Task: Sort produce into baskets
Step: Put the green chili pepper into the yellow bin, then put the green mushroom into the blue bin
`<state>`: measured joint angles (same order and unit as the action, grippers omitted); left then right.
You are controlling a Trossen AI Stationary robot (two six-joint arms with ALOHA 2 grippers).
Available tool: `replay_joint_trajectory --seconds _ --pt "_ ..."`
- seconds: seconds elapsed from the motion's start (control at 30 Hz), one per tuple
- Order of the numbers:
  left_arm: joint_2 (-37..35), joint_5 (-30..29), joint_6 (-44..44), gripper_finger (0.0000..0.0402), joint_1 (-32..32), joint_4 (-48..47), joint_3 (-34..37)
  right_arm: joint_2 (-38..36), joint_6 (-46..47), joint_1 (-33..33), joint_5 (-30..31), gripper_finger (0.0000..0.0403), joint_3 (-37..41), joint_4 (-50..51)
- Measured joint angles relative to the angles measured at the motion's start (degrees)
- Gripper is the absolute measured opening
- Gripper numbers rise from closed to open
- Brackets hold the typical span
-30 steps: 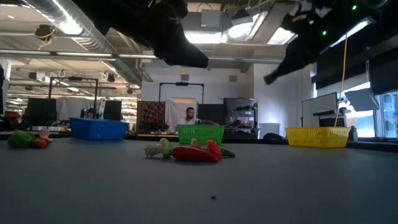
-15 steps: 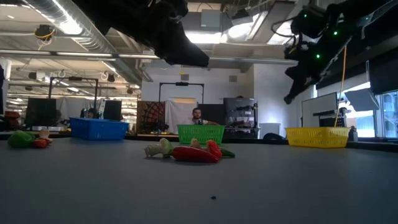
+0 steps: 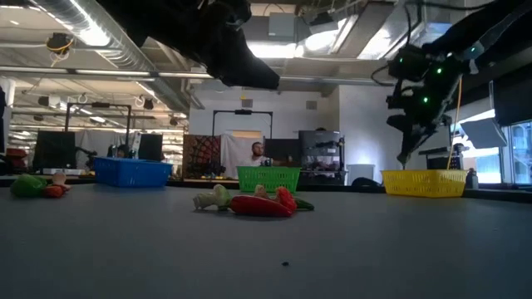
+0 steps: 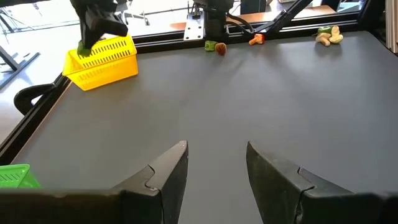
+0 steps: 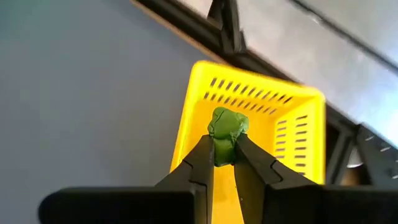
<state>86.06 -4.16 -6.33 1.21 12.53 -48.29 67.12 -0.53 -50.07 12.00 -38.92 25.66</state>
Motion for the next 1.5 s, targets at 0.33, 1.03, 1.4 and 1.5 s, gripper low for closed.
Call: replay_joint_trajectory --seconds 0.33,1.03,1.4,1.5 --pt "0.00 0.00 -0.04 0.0160 0.00 -0.03 0.00 8.22 -0.09 -2.97 -0.86 0.0046 0.00 -2.33" --pt "0.00 1.03 2.10 0.0160 -0.15 0.09 0.00 6.26 -0.80 0.53 -14.09 0.0195 -3.87 -1.57" --pt "0.00 1.60 4.90 0.0225 -0.17 -6.55 0.00 1.36 0.95 19.79 -19.20 0.0196 -4.46 -5.42" --pt "0.00 1.59 7.01 0.0230 -0.80 -12.87 0.00 1.93 2.31 25.25 -19.24 0.0204 -4.46 -5.69"
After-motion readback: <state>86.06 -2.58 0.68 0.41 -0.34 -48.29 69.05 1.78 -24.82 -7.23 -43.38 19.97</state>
